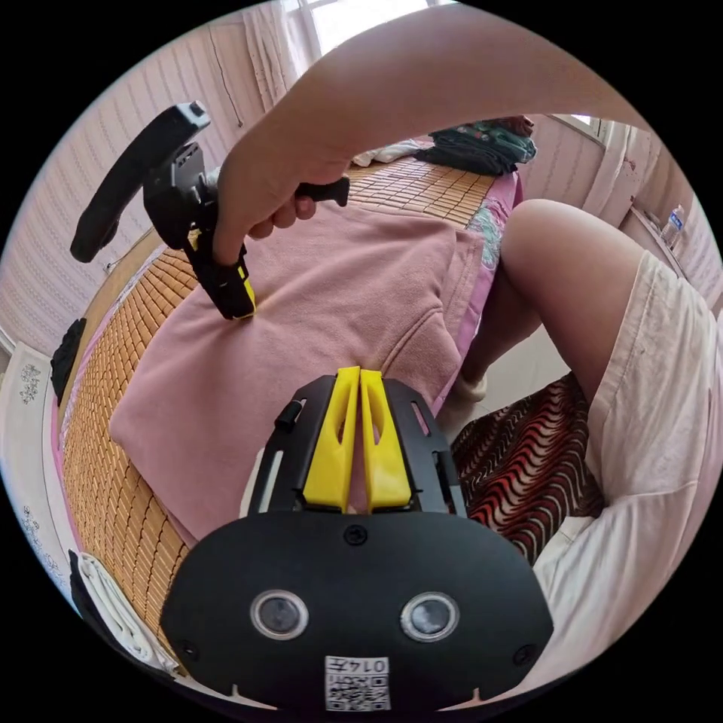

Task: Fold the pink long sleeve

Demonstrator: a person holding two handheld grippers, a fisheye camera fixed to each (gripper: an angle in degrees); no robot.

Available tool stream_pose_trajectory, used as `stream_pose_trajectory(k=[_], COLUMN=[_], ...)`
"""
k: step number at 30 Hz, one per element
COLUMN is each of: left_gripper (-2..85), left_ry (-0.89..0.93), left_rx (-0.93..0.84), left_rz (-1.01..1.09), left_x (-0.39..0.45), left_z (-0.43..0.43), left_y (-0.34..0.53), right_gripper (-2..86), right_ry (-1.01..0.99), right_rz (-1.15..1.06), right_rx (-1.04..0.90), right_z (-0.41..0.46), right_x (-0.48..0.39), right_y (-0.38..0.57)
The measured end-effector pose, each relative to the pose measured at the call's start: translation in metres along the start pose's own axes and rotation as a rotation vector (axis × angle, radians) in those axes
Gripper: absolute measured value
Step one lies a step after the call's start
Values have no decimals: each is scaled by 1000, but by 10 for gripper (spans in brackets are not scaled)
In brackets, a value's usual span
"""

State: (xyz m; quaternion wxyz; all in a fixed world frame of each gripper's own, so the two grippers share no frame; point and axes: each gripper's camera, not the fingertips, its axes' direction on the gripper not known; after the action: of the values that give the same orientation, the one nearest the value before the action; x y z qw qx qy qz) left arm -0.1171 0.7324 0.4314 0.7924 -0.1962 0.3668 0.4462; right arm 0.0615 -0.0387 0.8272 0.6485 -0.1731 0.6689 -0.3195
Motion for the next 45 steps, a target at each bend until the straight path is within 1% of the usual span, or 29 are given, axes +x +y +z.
stream_pose_trajectory(k=[2, 5, 7, 9, 11, 13, 19, 26, 29, 31, 32, 34, 38, 39, 40, 42, 44, 45], left_gripper=[-10, -10, -10, -10, -10, -10, -10, -10, -10, -10, -10, -10, -10, -10, -10, -10, -10, -10], left_ry=[23, 63, 89, 99, 104, 123, 138, 124, 130, 111, 87, -22, -50, -70, -31, -2, 19, 42], left_rx=[1, 13, 7, 6, 12, 11, 9, -9, 8, 102, 113, 99, 51, 16, -32, -38, -65, -94], left_rz=[11, 7, 3, 6, 8, 3, 3, 63, 59, -24, -40, -74, -116, -121, -117, -118, -76, -13], left_x=[0, 0, 0, 0, 1, 1, 3, 14, 12, -4, -9, -32, -65, -71, -76, -79, -77, -69], left_z=[4, 10, 15, 19, 23, 27, 38, 47, 46, 38, 38, 49, 79, 90, 103, 106, 106, 106], left_y=[-2, -3, -7, -9, -10, -12, -18, -23, -27, -32, -35, -49, -78, -85, -90, -93, -94, -92], right_gripper=[-5, -5, -5, -5, -5, -5, -8, -8, -8, -8, -8, -9, -9, -9, -9, -9, -9, -9], right_ry=[7, 93, 56, 52, 46, 51, -16, -16, -12, -23, -27, -44, -52, -54, -57, -71, -93, -111], right_rz=[-3, 27, 36, 58, 32, -41, -71, -97, -102, -105, -105, -101, -102, -102, -103, -103, -106, -104], right_rx=[11, 42, -31, -30, -99, -158, -270, -356, -366, -377, -381, -392, -396, -391, -382, -374, -372, -374], right_z=[-15, -29, -6, 2, 3, 5, 10, 21, 26, 30, 31, 36, 42, 45, 47, 50, 54, 57], right_x=[3, 11, 18, 21, 23, 22, 35, 38, 39, 42, 43, 47, 51, 51, 53, 56, 60, 62], right_y=[-14, -46, -82, -102, -124, -147, -199, -241, -254, -262, -264, -271, -277, -277, -277, -276, -276, -276])
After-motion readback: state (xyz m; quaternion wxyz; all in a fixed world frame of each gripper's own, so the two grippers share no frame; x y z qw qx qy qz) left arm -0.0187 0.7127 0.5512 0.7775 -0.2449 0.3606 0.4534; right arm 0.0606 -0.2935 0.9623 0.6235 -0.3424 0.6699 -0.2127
